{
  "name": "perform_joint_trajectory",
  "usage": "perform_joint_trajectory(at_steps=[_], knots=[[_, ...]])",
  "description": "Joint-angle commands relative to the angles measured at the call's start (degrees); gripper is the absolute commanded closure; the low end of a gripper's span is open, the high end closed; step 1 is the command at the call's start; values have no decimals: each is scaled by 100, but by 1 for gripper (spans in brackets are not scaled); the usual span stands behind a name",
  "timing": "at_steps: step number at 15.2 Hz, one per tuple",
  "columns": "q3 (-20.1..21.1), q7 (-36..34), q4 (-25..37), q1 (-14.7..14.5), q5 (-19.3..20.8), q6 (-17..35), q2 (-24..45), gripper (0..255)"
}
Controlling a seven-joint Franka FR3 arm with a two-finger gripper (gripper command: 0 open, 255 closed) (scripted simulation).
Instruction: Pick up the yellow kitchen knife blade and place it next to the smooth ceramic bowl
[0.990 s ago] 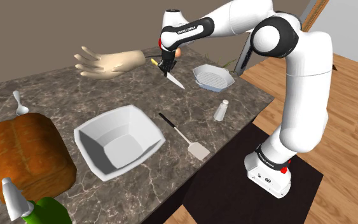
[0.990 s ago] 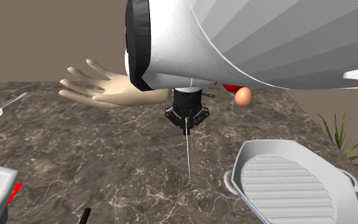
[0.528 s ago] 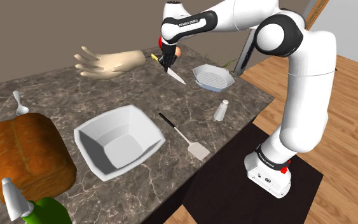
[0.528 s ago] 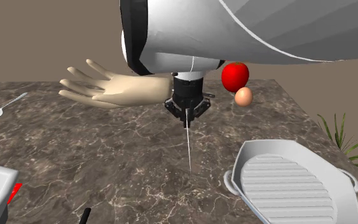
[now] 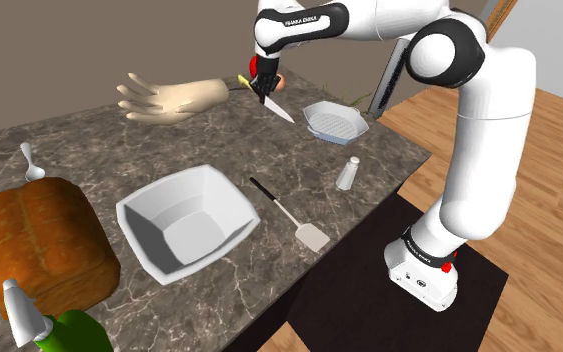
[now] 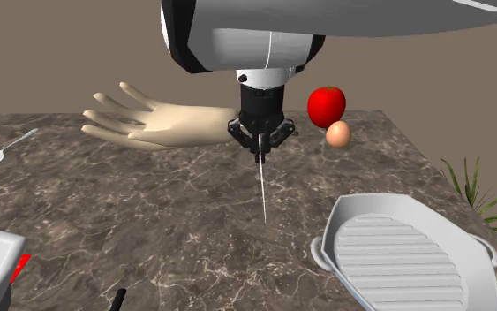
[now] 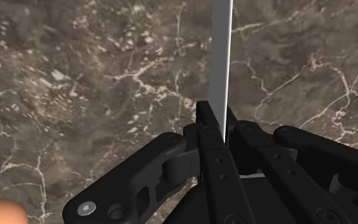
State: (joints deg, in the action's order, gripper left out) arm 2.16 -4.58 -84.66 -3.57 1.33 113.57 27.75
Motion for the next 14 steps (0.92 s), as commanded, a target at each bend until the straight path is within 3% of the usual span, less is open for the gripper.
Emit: perform_joint_trajectory(at_steps=[1,14], knots=[[2,-5,136,-6,0,-161,-23,255],[7,6,979,-12,-8,-1108,-128,255]])
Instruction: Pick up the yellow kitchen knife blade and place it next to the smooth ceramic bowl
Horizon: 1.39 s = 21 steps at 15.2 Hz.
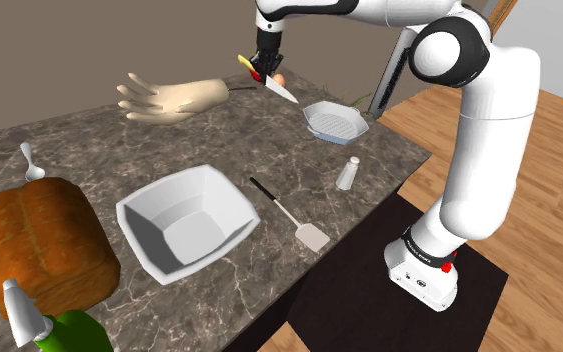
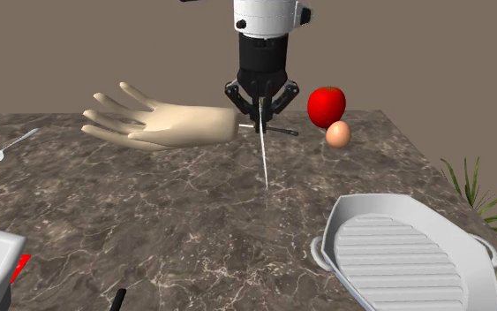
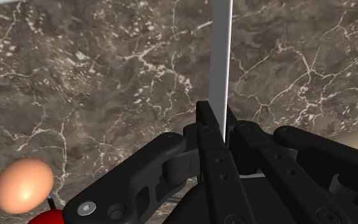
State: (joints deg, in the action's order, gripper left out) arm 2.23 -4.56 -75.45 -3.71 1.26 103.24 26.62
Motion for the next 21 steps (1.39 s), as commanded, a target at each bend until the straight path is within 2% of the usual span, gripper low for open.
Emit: perform_joint_trajectory(at_steps=[1,4,12,21], knots=[[0,4,139,1,-1,-153,-13,255],[0,6,373,-2,-1,-371,3,255],[263,-890,-751,-614,79,-3,-743,255],[631,-1975,-1281,-1308,172,141,-1108,255]])
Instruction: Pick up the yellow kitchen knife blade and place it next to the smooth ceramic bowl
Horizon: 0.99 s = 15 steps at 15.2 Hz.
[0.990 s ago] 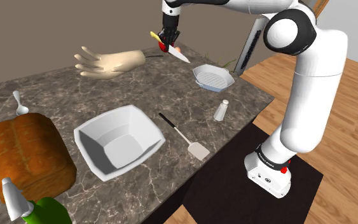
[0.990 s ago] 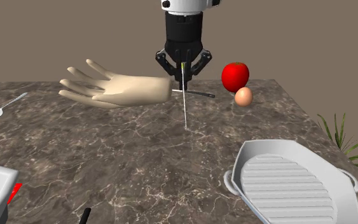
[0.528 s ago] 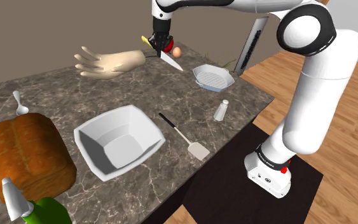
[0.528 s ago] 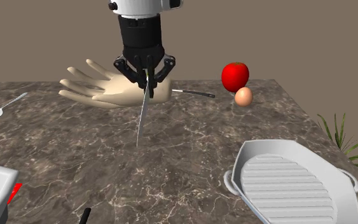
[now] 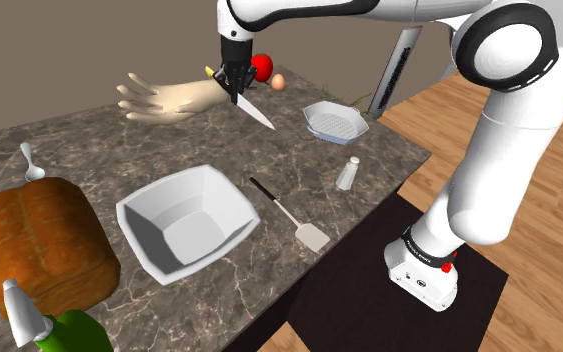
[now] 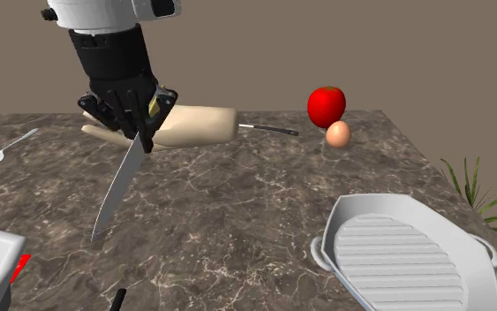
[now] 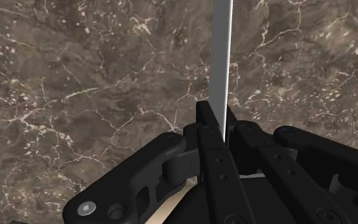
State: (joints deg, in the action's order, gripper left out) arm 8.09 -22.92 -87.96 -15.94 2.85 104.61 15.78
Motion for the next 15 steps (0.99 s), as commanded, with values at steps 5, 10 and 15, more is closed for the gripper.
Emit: perform_joint_trajectory(at_steps=[5,10,15], knots=[[249,-734,-52,-465,78,-2,-34,255],[244,-747,-394,-459,89,371,-2,255],[237,-763,-692,-456,108,732,61,255]])
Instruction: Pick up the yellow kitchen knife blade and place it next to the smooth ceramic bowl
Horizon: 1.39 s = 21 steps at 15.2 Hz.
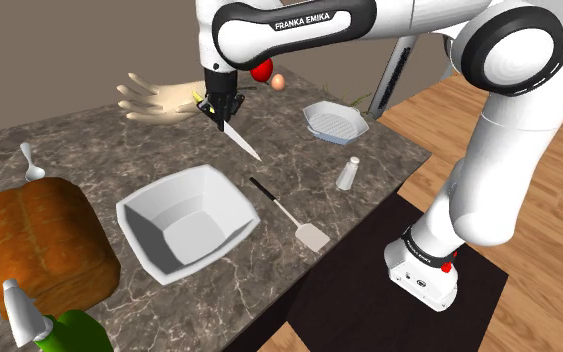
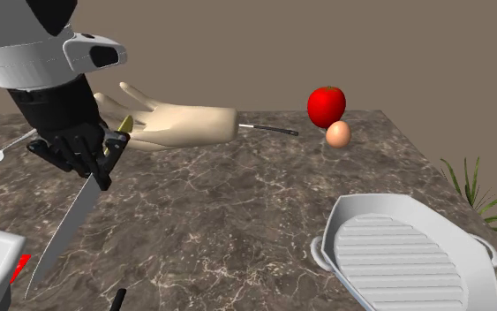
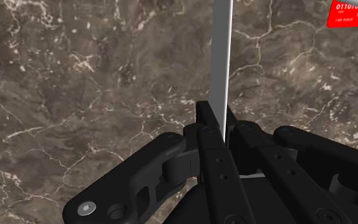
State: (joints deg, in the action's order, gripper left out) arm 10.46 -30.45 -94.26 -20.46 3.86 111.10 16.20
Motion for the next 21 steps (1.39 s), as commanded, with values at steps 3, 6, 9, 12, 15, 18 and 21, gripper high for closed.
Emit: perform_joint_trajectory(at_steps=[3,6,9,12,15,18,21], knots=[[-5,-22,-222,-4,21,294,71,255],[-11,-35,-369,-6,38,502,133,255],[-18,-50,-503,-8,57,707,206,255],[-26,-66,-624,-12,79,908,288,255],[-35,-83,-733,-17,103,1107,379,255],[-46,-102,-829,-23,129,1301,479,255],[-56,-119,-906,-29,153,1469,572,255]])
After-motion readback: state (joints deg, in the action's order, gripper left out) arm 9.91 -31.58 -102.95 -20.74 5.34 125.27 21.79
